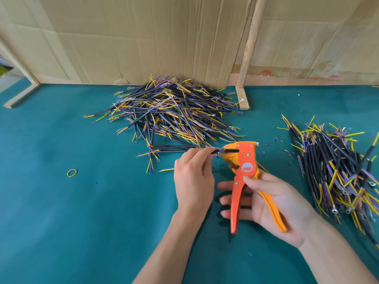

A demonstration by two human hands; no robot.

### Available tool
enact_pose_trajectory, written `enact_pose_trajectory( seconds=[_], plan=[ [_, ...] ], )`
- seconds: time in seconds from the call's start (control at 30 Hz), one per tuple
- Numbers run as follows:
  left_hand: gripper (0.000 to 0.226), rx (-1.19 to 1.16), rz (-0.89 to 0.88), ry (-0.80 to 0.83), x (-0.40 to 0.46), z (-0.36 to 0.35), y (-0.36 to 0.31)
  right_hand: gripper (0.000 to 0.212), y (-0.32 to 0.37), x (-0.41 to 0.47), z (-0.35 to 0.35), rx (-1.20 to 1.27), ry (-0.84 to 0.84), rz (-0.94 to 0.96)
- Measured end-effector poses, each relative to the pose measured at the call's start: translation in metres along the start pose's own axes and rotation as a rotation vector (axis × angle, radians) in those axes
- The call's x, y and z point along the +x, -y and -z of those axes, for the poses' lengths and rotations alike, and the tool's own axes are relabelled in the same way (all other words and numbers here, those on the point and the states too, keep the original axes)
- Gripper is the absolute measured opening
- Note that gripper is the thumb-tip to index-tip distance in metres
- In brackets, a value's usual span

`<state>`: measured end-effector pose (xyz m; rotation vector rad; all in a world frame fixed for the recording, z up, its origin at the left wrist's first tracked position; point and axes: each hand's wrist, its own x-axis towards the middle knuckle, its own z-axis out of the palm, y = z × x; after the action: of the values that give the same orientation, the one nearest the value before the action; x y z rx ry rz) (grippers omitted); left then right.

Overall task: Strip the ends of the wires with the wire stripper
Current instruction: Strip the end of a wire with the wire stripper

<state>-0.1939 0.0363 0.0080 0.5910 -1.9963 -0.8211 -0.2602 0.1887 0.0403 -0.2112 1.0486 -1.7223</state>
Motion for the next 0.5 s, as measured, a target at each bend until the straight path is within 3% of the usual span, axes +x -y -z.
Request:
enact_pose_trajectory(
  seconds=[0.5],
  plan=[
    [0.020,0.016,0.009,-0.008,-0.0009,0.0000,0.0021,0.046,-0.0053,-0.0003,-0.0095,-0.094,-0.031,0.082]
  ],
)
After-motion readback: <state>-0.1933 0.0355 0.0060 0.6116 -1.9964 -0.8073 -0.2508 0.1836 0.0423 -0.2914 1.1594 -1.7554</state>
